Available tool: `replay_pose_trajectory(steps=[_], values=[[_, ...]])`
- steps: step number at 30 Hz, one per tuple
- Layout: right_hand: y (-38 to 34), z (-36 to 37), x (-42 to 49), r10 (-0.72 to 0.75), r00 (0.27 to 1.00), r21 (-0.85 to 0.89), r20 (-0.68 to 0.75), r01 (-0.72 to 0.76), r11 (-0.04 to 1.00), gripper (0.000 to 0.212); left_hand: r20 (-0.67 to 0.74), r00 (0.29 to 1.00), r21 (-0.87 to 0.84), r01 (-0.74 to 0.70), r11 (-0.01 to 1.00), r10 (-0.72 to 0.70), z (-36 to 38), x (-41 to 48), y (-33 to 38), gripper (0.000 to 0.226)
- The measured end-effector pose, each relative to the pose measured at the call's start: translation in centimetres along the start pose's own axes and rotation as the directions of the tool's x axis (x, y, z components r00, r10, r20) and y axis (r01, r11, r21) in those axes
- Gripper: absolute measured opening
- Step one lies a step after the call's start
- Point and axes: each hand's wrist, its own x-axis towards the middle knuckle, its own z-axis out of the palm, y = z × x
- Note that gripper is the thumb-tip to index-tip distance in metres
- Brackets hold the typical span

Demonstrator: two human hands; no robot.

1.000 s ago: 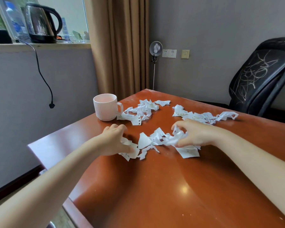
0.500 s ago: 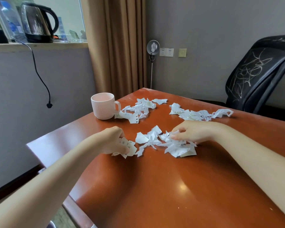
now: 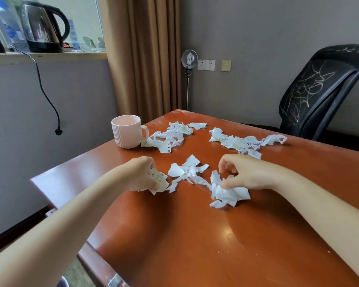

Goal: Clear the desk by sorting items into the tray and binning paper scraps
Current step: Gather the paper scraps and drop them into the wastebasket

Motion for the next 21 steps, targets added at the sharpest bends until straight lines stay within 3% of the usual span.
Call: replay_pose_trajectory(steps=[3, 5, 17, 21], values=[[-0.1, 0.0, -0.8, 0.019, 0.999, -0.039, 0.035, -0.018, 0.999, 0.057, -0.002, 1.000, -0.013, 0.010, 1.000, -0.010, 0.0, 0.0, 0.1, 0.054], [-0.2, 0.3, -1.0, 0.029, 0.999, -0.111, 0.035, -0.025, 0.993, 0.064, 0.003, 1.000, -0.011, 0.017, 1.000, -0.016, -0.1, -0.2, 0.0, 0.056], [-0.8, 1.6, -1.2, 0.018, 1.000, -0.142, 0.021, -0.015, 0.990, 0.025, -0.046, 0.999, -0.057, 0.010, 0.998, -0.012, 0.4, -0.7, -0.1, 0.056], [-1.0, 1.6, -1.2, 0.031, 1.000, -0.116, -0.001, -0.031, 0.993, 0.026, -0.070, 0.998, -0.067, 0.004, 0.998, -0.008, 0.6, -1.0, -0.2, 0.055]])
